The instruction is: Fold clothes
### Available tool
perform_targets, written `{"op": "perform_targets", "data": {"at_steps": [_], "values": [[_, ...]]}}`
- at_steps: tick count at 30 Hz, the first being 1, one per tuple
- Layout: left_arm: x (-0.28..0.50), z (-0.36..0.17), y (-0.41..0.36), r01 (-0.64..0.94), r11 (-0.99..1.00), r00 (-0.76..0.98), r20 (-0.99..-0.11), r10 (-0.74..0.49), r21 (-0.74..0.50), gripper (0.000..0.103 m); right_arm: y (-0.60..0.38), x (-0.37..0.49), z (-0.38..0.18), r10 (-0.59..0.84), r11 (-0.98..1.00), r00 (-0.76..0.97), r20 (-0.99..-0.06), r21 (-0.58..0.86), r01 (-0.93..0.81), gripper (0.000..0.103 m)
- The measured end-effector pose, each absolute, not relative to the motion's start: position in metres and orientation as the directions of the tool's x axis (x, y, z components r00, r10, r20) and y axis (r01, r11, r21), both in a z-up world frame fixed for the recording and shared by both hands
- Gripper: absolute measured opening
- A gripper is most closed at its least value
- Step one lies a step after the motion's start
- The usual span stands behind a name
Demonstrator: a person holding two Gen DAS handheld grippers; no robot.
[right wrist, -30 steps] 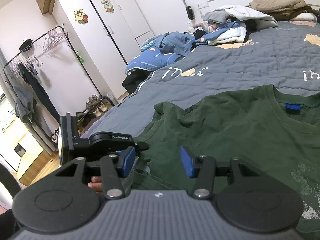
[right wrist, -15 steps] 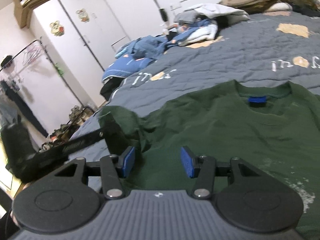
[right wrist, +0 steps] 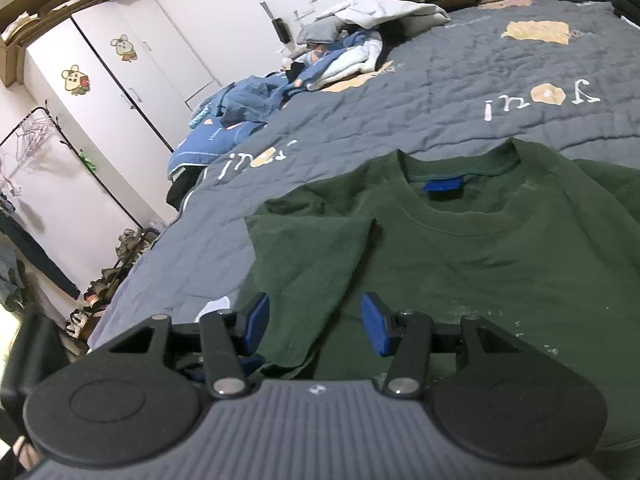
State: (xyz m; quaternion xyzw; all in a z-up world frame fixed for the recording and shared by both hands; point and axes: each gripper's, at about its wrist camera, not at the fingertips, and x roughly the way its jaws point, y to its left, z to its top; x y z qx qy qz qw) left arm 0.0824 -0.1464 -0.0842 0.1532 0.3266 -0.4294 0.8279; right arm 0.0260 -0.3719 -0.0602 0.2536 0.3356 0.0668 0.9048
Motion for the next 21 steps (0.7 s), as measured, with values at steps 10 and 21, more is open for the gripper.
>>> {"op": "perform_targets", "data": {"at_steps": [10,21], "values": [[0.094,-0.066,-0.131,0.774,0.629,0.448,-0.636,-0.628,-0.077,0.059,-0.383,0.045,-0.072,0.276,0.862,0.757,-0.592,0.502,0.078,0.051],[0.078,-0.084,-0.151,0.827,0.552,0.471,-0.666,-0.578,0.105,0.058,-0.401,0.099,-0.103,0.332,0.776,0.728,-0.599,0.612,0.150,0.051]]}}
